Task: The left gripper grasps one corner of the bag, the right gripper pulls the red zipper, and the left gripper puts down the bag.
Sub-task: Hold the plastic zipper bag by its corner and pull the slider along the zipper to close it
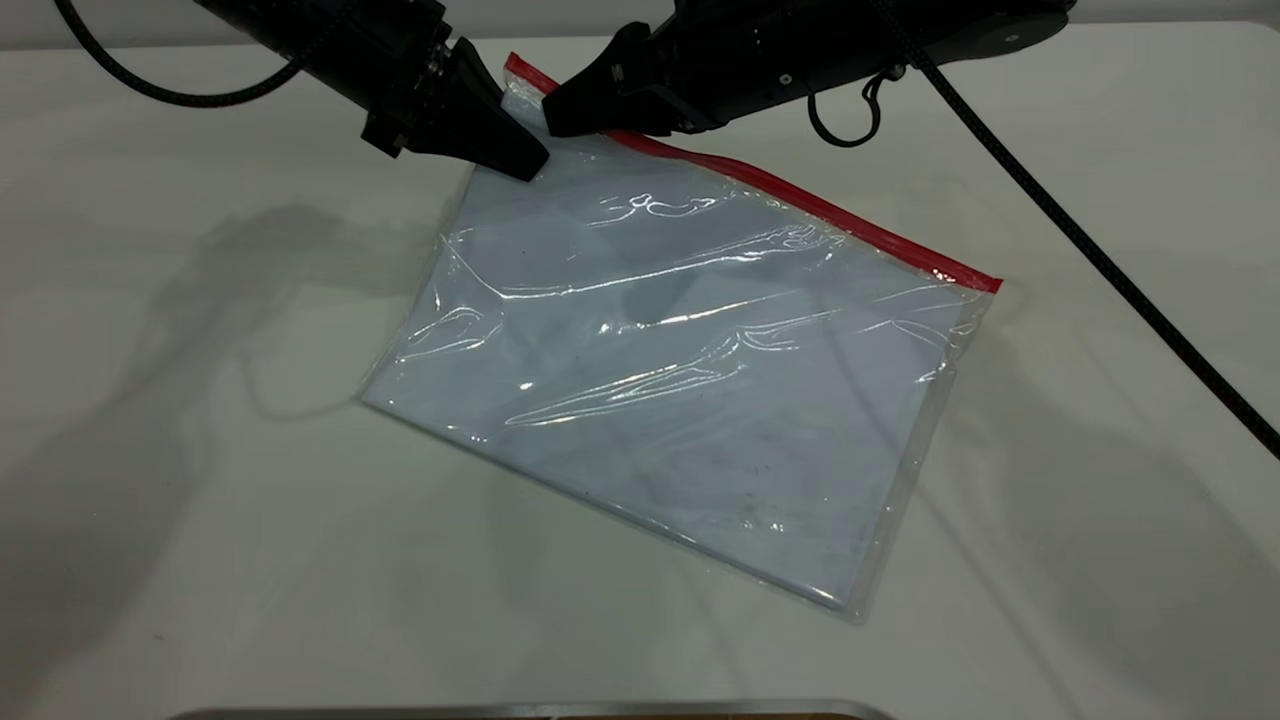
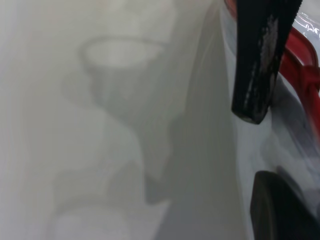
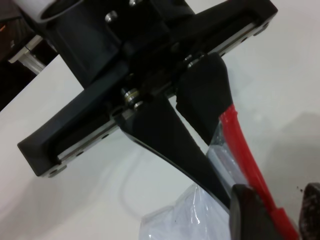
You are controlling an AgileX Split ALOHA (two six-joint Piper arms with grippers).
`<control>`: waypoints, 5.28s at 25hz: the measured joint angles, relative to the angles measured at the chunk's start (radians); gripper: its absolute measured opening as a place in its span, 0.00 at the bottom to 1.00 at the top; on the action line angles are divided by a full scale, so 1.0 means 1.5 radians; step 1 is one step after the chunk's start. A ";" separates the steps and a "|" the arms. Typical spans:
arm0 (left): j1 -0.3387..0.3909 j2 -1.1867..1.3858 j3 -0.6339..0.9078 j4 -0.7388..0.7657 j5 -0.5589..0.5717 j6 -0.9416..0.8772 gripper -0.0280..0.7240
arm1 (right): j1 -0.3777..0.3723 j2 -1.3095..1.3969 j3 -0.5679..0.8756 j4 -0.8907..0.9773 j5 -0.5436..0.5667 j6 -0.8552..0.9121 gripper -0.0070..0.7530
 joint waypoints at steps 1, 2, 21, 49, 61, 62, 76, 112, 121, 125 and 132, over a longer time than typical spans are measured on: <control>0.000 0.000 0.000 0.000 0.001 0.000 0.11 | 0.000 0.000 0.000 -0.001 0.001 -0.001 0.33; 0.000 0.000 0.000 0.000 0.002 -0.001 0.11 | -0.001 0.000 0.000 -0.003 0.001 -0.001 0.30; 0.016 0.001 0.001 -0.002 0.032 0.000 0.11 | -0.009 0.000 -0.004 -0.032 0.025 -0.015 0.20; 0.031 0.001 0.001 -0.015 0.036 0.001 0.11 | -0.016 0.000 -0.004 0.001 0.045 -0.046 0.48; 0.031 0.001 0.001 -0.018 0.033 0.000 0.11 | 0.004 0.000 -0.019 0.002 0.028 -0.048 0.43; 0.031 0.001 0.001 -0.018 0.033 0.000 0.11 | 0.006 0.000 -0.021 0.003 0.024 -0.048 0.43; 0.031 0.000 0.001 -0.018 0.035 -0.001 0.11 | 0.007 0.002 -0.022 0.005 0.012 -0.053 0.05; 0.116 0.001 0.003 -0.237 0.111 0.053 0.11 | -0.124 0.051 -0.034 -0.147 0.046 -0.024 0.06; 0.116 0.001 0.003 -0.243 0.111 0.057 0.11 | -0.191 0.051 -0.034 -0.420 0.090 0.167 0.06; 0.116 0.001 0.003 -0.246 0.114 0.057 0.11 | -0.208 0.051 -0.034 -0.488 0.119 0.222 0.06; 0.117 0.000 0.003 -0.247 0.114 0.057 0.11 | -0.213 0.053 -0.042 -0.541 0.127 0.245 0.07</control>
